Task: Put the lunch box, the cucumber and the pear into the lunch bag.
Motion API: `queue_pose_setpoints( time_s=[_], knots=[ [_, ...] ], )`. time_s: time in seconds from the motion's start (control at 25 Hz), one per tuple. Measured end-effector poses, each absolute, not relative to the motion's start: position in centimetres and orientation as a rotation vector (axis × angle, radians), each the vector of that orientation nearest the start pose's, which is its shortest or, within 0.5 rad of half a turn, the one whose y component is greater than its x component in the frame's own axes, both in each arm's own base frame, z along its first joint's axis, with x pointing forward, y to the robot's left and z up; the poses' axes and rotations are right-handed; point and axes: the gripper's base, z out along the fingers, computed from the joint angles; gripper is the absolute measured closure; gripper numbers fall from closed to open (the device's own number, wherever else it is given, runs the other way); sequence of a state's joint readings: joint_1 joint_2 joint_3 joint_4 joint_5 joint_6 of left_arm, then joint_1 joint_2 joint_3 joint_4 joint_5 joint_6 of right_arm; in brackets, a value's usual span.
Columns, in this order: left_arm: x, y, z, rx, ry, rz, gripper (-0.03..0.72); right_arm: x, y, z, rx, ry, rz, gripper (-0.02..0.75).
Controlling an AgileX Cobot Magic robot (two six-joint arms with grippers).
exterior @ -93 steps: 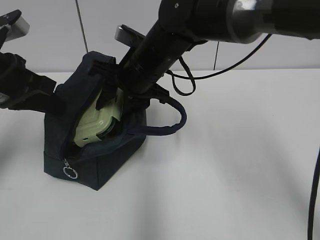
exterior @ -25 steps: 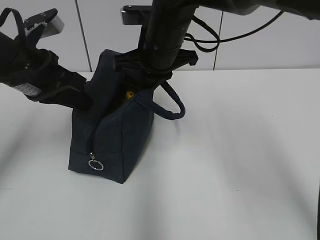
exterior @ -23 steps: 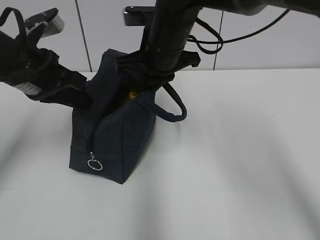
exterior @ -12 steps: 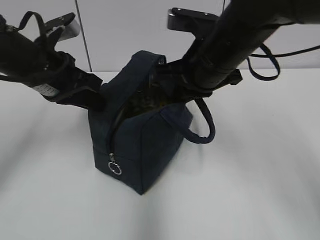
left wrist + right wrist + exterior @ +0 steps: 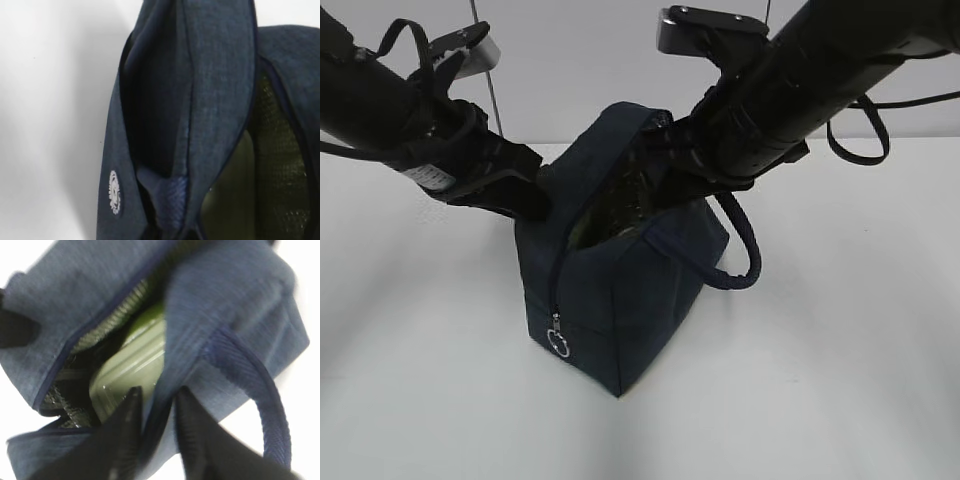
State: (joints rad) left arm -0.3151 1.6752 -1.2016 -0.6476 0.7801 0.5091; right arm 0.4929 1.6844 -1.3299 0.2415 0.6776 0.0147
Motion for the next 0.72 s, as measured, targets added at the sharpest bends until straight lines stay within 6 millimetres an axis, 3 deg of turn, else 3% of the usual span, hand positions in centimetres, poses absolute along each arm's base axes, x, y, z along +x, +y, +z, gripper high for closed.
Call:
queue_pose_setpoints(
  time_s=[0.12, 0.2, 0.48, 0.72],
  knots=[
    [31.9, -14.5, 25.4, 0.589, 2.56, -0.676, 0.411, 32.2, 18.8, 28.5, -0.467, 2.474, 0.462, 0.342],
    [31.9, -14.5, 25.4, 0.593, 2.563, -0.675, 0.358, 32.2, 18.8, 28.8, -0.477, 2.451, 0.463, 0.201],
    [30.9, -13.9, 26.7, 0.628, 2.479, -0.625, 0.327, 32.1, 18.7, 29.3, -0.535, 2.416, 0.447, 0.179],
    [28.0, -12.9, 27.3, 0.7, 2.359, -0.585, 0.327, 30.1, 17.6, 32.3, -0.545, 2.331, 0.448, 0.18]
  ],
)
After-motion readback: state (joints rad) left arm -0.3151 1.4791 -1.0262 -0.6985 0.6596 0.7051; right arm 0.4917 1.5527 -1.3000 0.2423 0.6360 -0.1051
